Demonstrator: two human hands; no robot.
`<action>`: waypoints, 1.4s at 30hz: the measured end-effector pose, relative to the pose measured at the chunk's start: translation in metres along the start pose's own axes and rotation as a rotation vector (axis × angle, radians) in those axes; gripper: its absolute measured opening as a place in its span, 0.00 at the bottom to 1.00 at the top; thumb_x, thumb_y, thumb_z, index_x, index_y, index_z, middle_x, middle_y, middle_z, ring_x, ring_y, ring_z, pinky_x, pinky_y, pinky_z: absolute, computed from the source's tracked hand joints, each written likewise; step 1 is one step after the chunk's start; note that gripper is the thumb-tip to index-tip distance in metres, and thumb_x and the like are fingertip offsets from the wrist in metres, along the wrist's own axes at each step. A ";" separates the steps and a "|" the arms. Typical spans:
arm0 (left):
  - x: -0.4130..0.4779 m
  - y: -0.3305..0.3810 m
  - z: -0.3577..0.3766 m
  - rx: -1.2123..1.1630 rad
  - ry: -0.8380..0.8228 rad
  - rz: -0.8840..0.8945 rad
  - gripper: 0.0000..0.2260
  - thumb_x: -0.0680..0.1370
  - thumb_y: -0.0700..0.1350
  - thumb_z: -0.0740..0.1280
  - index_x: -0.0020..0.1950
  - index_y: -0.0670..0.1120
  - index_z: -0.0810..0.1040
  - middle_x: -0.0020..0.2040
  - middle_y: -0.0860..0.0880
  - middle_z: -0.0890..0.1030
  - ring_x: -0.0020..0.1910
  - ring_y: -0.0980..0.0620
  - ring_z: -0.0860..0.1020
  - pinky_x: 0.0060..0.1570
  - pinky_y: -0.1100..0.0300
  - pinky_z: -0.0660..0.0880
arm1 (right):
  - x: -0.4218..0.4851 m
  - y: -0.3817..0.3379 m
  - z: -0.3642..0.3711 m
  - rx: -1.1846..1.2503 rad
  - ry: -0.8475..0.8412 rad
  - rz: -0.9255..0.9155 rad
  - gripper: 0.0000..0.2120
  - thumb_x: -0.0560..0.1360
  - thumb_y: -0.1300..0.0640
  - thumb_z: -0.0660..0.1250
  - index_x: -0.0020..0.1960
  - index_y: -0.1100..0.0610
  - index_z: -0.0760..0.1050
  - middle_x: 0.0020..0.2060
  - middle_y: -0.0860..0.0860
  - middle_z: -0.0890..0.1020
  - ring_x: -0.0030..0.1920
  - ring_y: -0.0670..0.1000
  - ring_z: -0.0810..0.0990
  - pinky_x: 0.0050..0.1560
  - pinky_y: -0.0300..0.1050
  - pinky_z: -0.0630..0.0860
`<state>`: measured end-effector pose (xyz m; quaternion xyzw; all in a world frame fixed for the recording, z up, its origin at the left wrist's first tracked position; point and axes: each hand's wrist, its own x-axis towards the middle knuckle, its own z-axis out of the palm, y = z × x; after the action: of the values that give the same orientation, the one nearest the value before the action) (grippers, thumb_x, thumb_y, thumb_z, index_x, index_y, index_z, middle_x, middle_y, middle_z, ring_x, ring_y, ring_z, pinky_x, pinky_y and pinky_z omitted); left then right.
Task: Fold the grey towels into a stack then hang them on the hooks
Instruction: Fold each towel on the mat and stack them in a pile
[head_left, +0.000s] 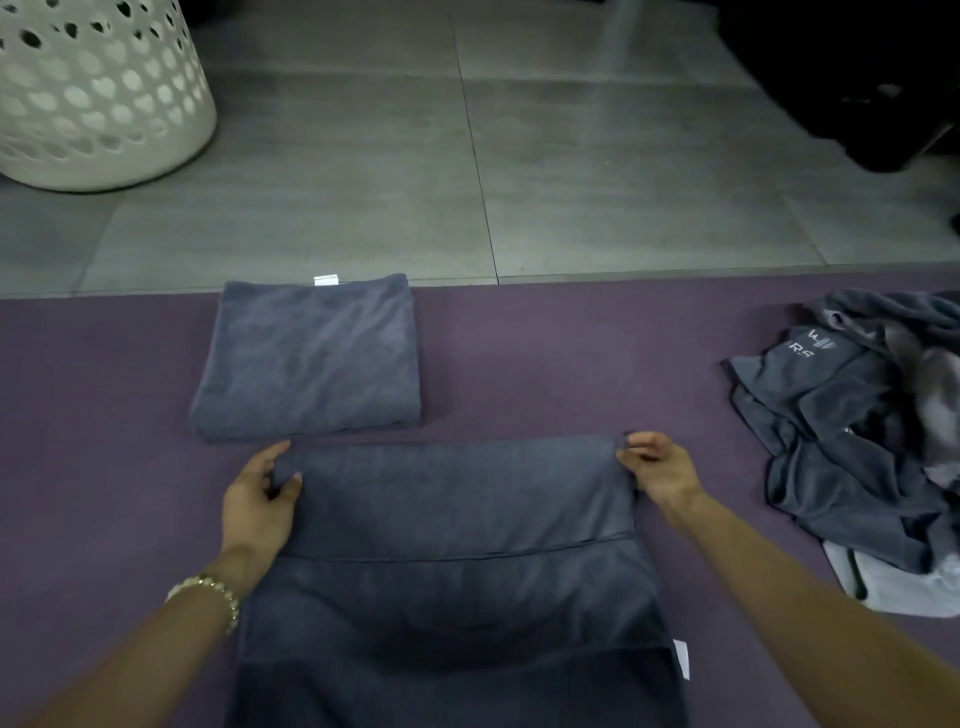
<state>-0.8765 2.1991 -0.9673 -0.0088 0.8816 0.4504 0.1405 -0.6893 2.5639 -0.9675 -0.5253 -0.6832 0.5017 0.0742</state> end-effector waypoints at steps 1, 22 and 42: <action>-0.001 -0.001 -0.001 0.026 0.010 0.020 0.20 0.75 0.32 0.67 0.66 0.40 0.72 0.61 0.39 0.76 0.59 0.42 0.75 0.61 0.59 0.67 | -0.003 -0.001 -0.002 -0.068 0.050 -0.060 0.09 0.72 0.66 0.70 0.42 0.56 0.72 0.39 0.56 0.76 0.39 0.54 0.74 0.32 0.34 0.71; -0.047 -0.002 -0.088 -0.291 -0.857 -0.231 0.28 0.46 0.56 0.84 0.41 0.47 0.83 0.45 0.47 0.83 0.42 0.54 0.82 0.41 0.62 0.79 | -0.093 0.014 -0.061 0.036 -0.741 -0.050 0.34 0.46 0.46 0.84 0.42 0.56 0.68 0.37 0.51 0.76 0.39 0.47 0.77 0.40 0.39 0.75; -0.015 -0.031 -0.013 -0.076 -0.073 -0.173 0.08 0.77 0.46 0.69 0.46 0.41 0.78 0.47 0.42 0.81 0.50 0.40 0.80 0.49 0.50 0.76 | -0.061 0.009 -0.023 0.024 -0.220 -0.001 0.03 0.74 0.59 0.70 0.44 0.59 0.77 0.38 0.51 0.81 0.36 0.47 0.80 0.29 0.28 0.73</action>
<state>-0.8612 2.1691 -0.9810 -0.0739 0.8542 0.4697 0.2104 -0.6421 2.5290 -0.9375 -0.4660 -0.6815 0.5643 0.0052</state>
